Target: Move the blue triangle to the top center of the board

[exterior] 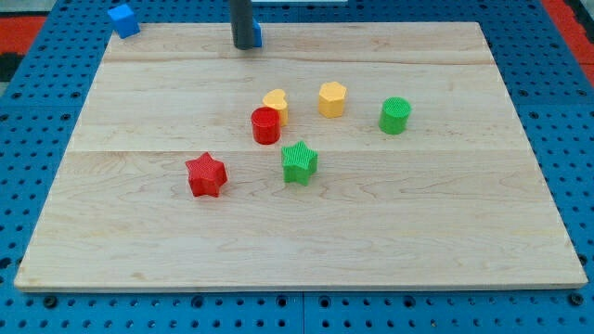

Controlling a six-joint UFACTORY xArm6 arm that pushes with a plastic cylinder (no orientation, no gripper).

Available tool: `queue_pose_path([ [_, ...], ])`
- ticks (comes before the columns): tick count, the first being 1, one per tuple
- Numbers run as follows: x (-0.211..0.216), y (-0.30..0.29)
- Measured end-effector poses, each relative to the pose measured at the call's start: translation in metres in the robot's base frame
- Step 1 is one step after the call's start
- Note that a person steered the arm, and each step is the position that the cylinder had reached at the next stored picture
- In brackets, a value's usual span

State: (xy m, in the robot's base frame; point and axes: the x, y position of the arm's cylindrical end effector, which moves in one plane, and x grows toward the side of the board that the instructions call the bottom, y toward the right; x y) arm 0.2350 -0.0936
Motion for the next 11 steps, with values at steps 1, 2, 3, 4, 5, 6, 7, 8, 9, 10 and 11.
queue_pose_path([
  [1, -0.004, -0.028],
  [2, -0.008, -0.035],
  [3, -0.013, -0.028],
  [4, -0.017, -0.015],
  [5, -0.023, -0.001],
  [6, -0.029, 0.01],
  [7, -0.034, 0.019],
  [8, -0.039, 0.028],
  [9, -0.042, 0.03],
  [10, -0.043, 0.031],
  [11, -0.042, 0.024],
])
